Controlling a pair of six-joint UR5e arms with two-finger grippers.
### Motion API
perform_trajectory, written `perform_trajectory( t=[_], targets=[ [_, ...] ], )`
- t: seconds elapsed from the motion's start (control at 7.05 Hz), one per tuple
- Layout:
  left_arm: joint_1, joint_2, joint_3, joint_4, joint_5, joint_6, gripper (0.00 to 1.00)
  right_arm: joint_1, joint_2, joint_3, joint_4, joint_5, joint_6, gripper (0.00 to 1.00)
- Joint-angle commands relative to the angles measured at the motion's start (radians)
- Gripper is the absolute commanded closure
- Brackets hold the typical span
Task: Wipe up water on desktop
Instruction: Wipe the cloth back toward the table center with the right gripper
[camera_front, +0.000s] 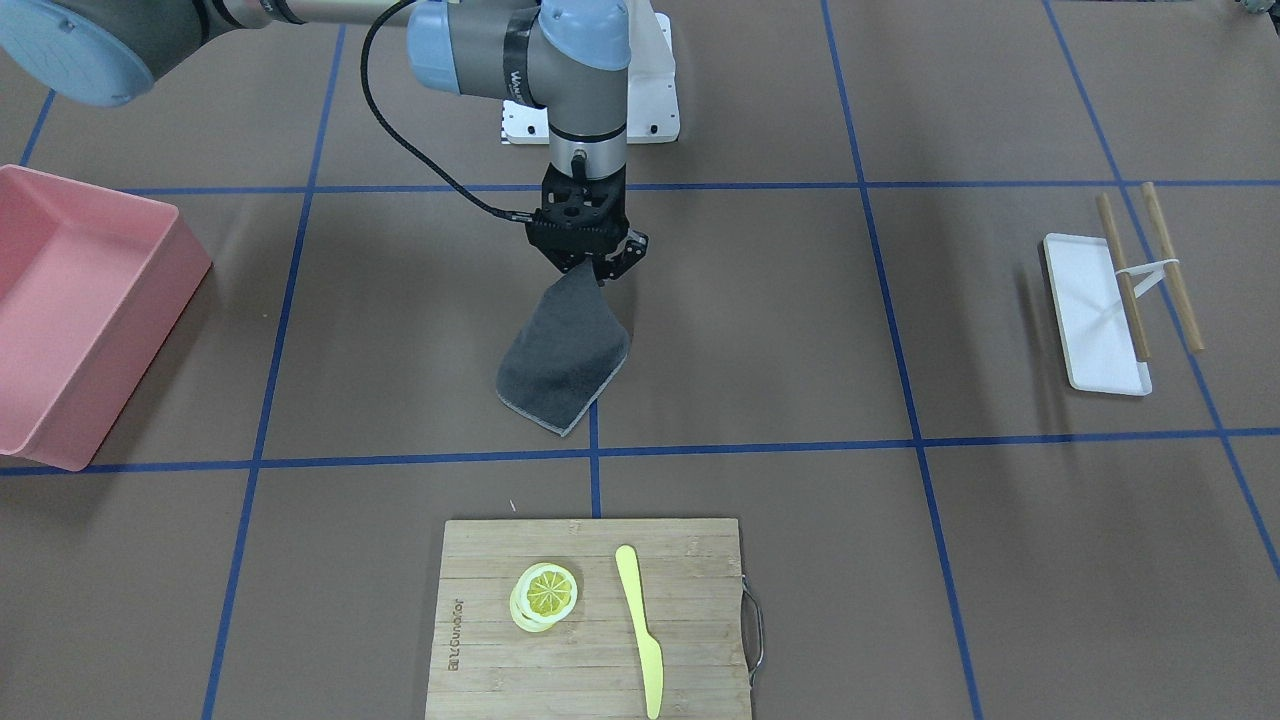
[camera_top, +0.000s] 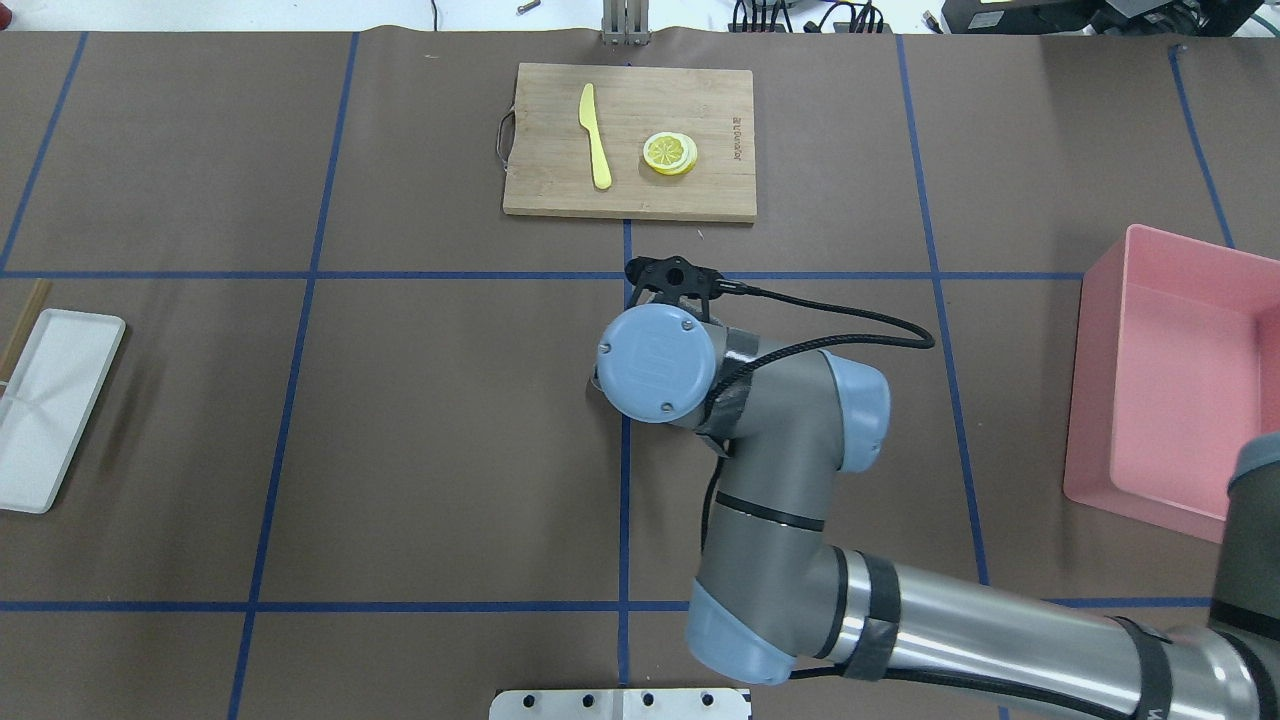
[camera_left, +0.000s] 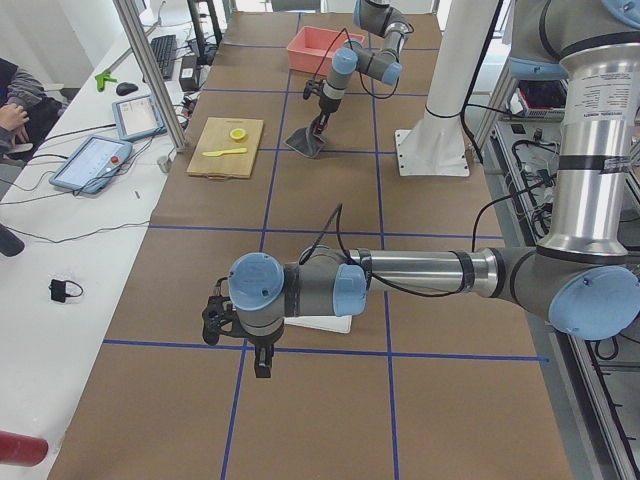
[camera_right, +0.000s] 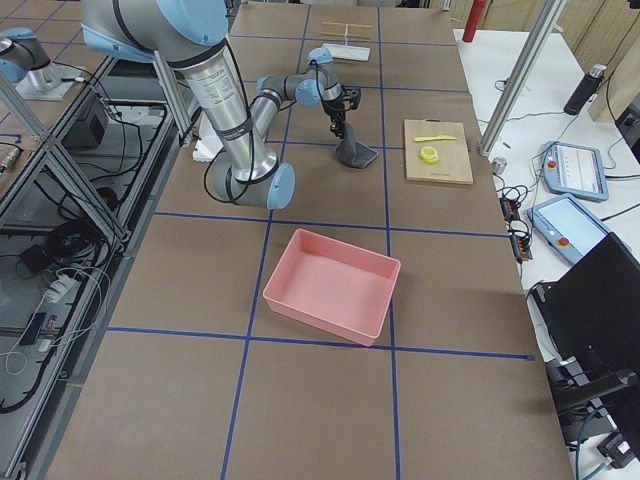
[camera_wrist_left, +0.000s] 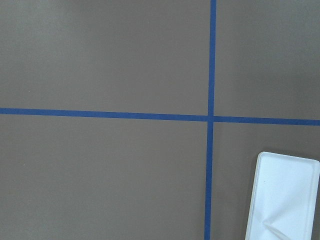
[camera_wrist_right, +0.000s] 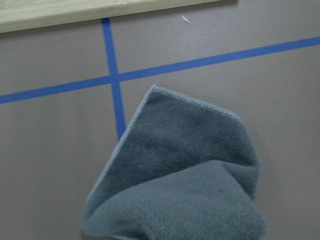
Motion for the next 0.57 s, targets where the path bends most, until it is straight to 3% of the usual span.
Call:
perform_trajectory(
  t=[0.0,0.14,0.43],
  targets=[
    [0.001,0.001,0.0,-0.003,-0.003,-0.001,0.02,0.041,-0.199,0.251,-0.205,0.005,-0.125,1.0],
    [0.001,0.001,0.0,-0.003,-0.003,-0.001,0.02,0.05,-0.242,0.322,-0.325,0.006,-0.177,1.0],
    [0.001,0.001,0.003,-0.003,0.0,-0.001,0.02,0.114,-0.349,0.328,-0.351,0.006,-0.272,1.0]
  ],
)
